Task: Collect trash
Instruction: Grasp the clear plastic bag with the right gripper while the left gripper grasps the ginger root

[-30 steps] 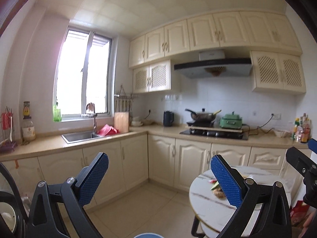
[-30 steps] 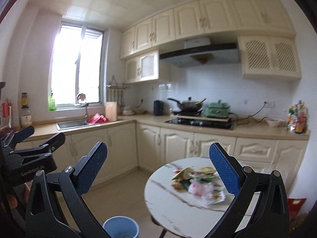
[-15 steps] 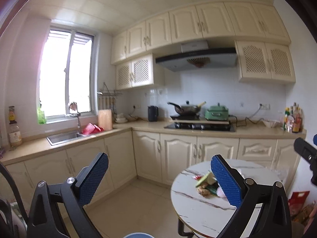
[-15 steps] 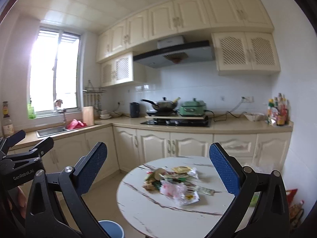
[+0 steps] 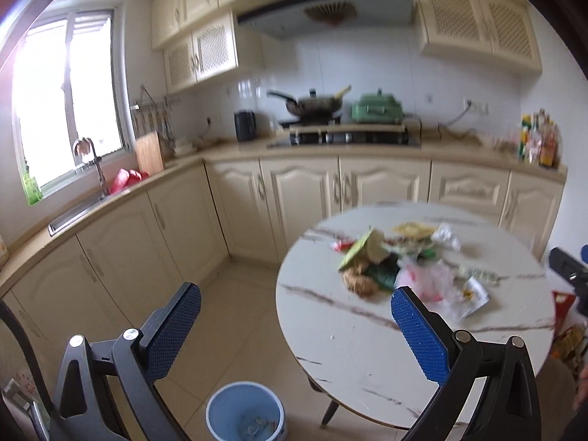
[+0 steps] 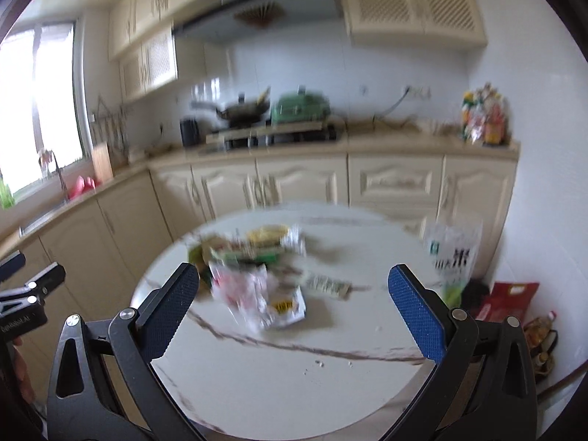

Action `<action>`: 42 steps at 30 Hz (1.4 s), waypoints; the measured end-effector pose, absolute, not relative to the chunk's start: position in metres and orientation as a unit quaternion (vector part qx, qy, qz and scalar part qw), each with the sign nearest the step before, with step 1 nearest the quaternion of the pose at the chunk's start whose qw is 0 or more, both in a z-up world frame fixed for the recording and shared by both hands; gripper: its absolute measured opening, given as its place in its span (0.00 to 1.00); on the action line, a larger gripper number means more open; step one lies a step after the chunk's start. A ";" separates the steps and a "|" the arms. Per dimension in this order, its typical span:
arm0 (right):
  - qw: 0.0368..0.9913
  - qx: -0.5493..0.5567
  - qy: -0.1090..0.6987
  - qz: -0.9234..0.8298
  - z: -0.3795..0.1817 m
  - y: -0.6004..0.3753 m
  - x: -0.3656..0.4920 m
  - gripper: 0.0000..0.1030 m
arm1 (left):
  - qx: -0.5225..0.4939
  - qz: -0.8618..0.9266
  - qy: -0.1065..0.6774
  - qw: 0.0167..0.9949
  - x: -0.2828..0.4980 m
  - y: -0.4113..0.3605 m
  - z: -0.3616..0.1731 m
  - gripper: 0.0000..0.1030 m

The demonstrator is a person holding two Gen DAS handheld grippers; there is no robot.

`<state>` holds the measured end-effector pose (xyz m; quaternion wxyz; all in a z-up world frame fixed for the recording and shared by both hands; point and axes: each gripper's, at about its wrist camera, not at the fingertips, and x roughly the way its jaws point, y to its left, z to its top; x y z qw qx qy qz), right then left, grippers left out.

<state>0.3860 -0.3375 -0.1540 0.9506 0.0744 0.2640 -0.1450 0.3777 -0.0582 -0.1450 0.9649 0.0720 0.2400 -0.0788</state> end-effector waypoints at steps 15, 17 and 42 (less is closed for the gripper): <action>0.898 0.068 0.430 -0.065 -0.285 -0.313 0.559 1.00 | 0.069 -0.075 0.321 0.942 0.510 -0.079 -0.173 0.99; 0.888 0.065 0.447 -0.085 -0.297 -0.316 0.572 1.00 | 0.067 -0.081 0.327 0.939 0.523 -0.083 -0.177 0.99; 0.904 0.143 0.397 -0.066 -0.286 -0.375 0.530 0.94 | 0.049 -0.159 0.442 0.882 0.659 -0.170 -0.245 0.72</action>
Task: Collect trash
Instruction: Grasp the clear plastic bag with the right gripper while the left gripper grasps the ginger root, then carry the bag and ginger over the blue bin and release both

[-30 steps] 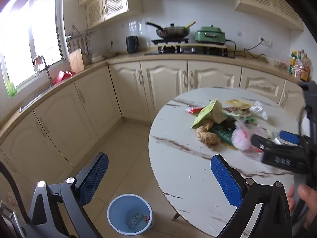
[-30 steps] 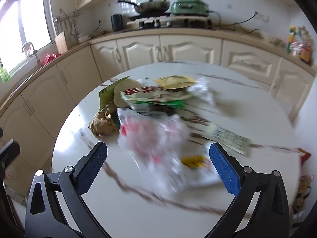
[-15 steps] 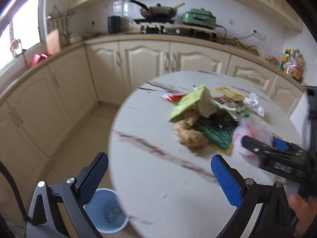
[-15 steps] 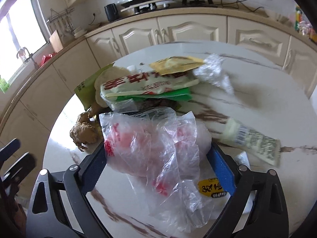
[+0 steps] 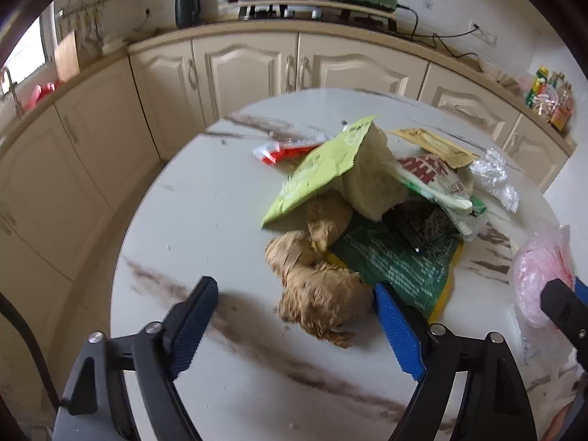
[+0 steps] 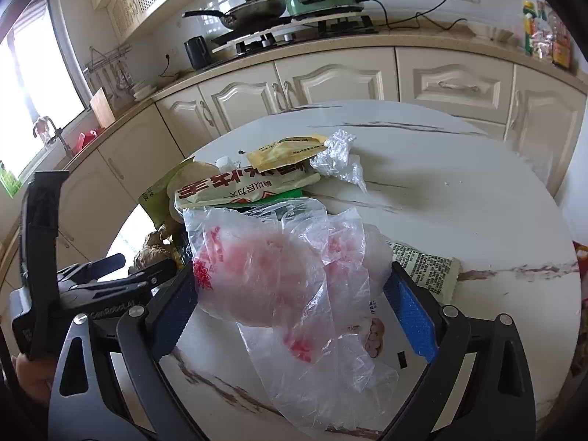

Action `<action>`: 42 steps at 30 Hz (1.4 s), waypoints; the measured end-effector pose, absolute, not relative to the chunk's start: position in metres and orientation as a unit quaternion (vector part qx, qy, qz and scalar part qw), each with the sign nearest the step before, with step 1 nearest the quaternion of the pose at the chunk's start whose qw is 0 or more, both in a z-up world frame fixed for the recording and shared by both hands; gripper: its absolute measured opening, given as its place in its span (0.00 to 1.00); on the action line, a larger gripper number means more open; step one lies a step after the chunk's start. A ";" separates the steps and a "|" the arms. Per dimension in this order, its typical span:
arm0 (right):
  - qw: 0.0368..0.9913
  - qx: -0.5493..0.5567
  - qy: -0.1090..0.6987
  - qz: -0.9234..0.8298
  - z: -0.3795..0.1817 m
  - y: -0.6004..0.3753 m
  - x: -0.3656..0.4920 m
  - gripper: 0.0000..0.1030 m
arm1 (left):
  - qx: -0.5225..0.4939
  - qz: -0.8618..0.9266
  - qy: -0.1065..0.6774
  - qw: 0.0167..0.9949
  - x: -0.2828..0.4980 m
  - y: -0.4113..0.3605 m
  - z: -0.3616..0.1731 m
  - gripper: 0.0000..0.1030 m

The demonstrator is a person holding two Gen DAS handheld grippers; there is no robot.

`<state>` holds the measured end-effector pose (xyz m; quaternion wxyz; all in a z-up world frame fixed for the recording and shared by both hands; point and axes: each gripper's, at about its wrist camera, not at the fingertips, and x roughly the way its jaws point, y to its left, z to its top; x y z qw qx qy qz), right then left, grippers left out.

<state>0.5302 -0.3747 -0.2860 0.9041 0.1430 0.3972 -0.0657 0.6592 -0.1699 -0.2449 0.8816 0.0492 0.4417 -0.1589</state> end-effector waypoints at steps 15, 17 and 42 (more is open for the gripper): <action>0.910 0.139 0.385 -0.062 -0.268 -0.362 0.518 0.94 | -0.008 -0.236 0.421 0.876 0.621 -0.114 -0.223 0.42; 0.913 0.135 0.380 -0.057 -0.261 -0.353 0.515 0.94 | -0.017 -0.241 0.413 0.878 0.609 -0.099 -0.213 0.42; 0.867 0.001 0.461 0.188 -0.336 -0.003 0.597 0.94 | -0.082 -0.045 0.483 0.871 0.539 0.201 -0.287 0.42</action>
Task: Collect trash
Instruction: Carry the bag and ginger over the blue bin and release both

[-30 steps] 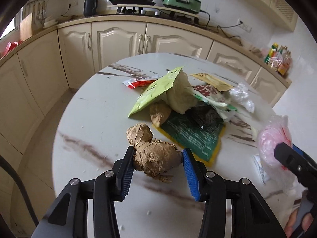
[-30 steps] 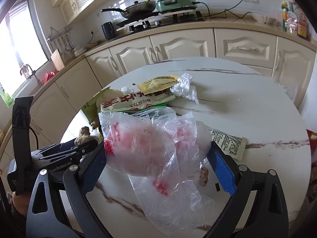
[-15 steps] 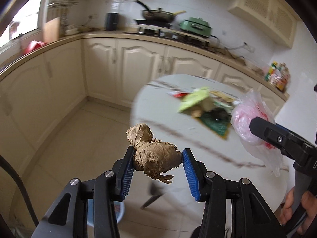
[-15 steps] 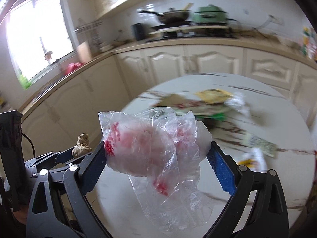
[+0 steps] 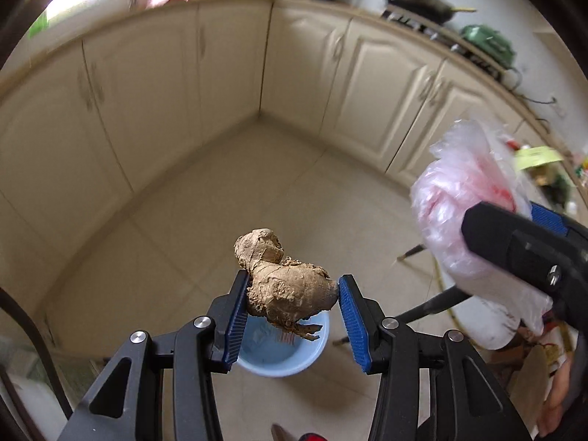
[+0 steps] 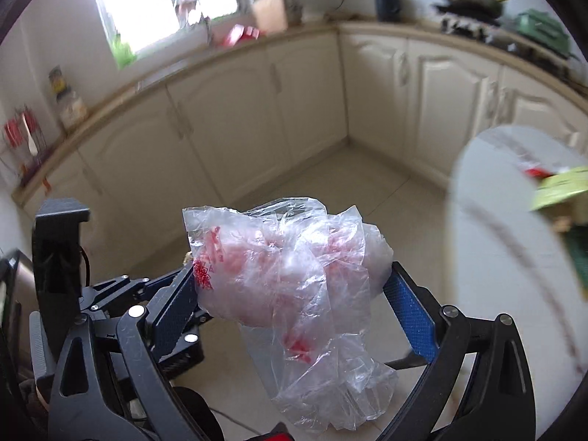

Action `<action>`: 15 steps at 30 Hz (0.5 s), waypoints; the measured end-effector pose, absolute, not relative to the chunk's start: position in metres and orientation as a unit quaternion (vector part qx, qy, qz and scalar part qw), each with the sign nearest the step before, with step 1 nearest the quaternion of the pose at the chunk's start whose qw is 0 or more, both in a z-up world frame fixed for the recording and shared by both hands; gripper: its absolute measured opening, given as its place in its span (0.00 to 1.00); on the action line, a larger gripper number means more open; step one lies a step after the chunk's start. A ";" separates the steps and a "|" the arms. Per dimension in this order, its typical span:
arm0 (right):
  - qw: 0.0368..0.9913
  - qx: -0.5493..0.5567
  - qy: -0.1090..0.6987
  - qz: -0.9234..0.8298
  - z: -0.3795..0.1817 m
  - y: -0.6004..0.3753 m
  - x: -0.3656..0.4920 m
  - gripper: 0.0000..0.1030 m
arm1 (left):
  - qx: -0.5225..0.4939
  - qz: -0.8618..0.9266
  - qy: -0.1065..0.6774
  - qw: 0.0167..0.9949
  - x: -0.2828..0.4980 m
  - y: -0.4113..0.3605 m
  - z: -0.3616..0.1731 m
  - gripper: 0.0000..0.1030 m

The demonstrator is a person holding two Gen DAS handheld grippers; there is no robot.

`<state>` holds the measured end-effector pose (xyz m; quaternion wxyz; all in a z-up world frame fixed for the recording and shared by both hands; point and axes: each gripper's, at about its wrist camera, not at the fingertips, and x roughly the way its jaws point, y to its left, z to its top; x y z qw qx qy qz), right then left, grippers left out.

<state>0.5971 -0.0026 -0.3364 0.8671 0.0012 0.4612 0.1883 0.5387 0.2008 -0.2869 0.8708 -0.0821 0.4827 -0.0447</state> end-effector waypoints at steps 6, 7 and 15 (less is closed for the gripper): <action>0.820 0.001 0.546 0.171 -0.434 0.023 0.630 0.94 | -0.110 -0.048 0.559 0.821 0.559 0.227 -0.374 0.43; 0.808 0.003 0.565 0.165 -0.452 0.025 0.637 0.94 | -0.120 -0.050 0.570 0.811 0.561 0.230 -0.388 0.43; 0.758 0.039 0.634 0.150 -0.550 0.018 0.668 0.94 | -0.129 -0.042 0.623 0.770 0.580 0.235 -0.451 0.45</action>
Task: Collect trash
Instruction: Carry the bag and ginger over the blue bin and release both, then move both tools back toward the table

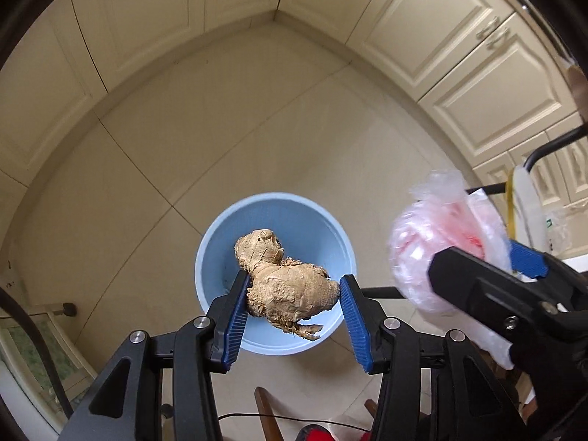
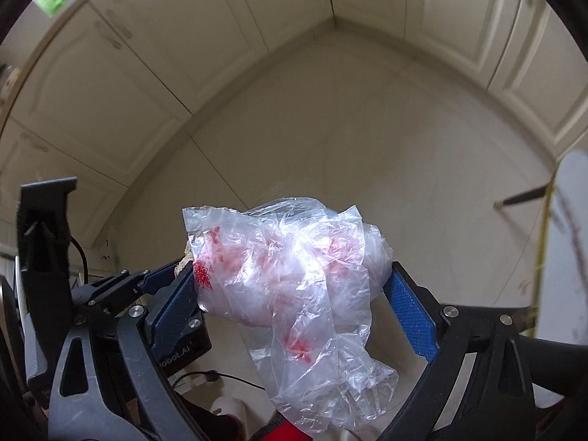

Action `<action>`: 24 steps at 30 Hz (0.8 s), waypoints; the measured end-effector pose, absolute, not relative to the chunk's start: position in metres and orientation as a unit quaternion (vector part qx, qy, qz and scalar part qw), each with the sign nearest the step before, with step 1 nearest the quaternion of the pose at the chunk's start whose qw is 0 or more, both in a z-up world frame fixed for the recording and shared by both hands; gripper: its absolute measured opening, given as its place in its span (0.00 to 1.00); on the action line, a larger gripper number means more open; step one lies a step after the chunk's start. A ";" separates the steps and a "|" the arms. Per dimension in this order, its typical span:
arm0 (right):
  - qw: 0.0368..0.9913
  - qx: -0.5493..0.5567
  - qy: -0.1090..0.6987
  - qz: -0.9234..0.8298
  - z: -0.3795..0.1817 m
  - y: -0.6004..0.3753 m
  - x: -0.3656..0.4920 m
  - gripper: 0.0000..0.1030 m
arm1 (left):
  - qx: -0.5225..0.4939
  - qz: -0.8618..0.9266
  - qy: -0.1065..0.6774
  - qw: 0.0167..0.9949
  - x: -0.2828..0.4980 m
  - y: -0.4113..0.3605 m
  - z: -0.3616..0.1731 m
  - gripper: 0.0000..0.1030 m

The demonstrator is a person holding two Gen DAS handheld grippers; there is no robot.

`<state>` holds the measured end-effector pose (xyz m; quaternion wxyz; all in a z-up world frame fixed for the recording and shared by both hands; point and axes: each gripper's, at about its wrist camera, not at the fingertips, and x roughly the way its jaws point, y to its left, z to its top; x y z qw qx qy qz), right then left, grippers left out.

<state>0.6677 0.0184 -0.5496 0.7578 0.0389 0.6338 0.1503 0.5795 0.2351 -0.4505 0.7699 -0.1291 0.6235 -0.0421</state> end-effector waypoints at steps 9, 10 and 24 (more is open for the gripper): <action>0.729 0.074 0.661 0.162 -0.594 0.020 0.690 0.96 | -0.122 -0.011 0.631 0.766 0.579 0.270 -0.456 0.52; 0.727 0.075 0.662 0.163 -0.596 0.021 0.690 0.96 | -0.123 -0.005 0.630 0.767 0.594 0.272 -0.450 0.52; 0.753 0.070 0.628 0.181 -0.552 0.015 0.672 1.00 | -0.101 0.069 0.578 0.807 0.552 0.245 -0.337 0.53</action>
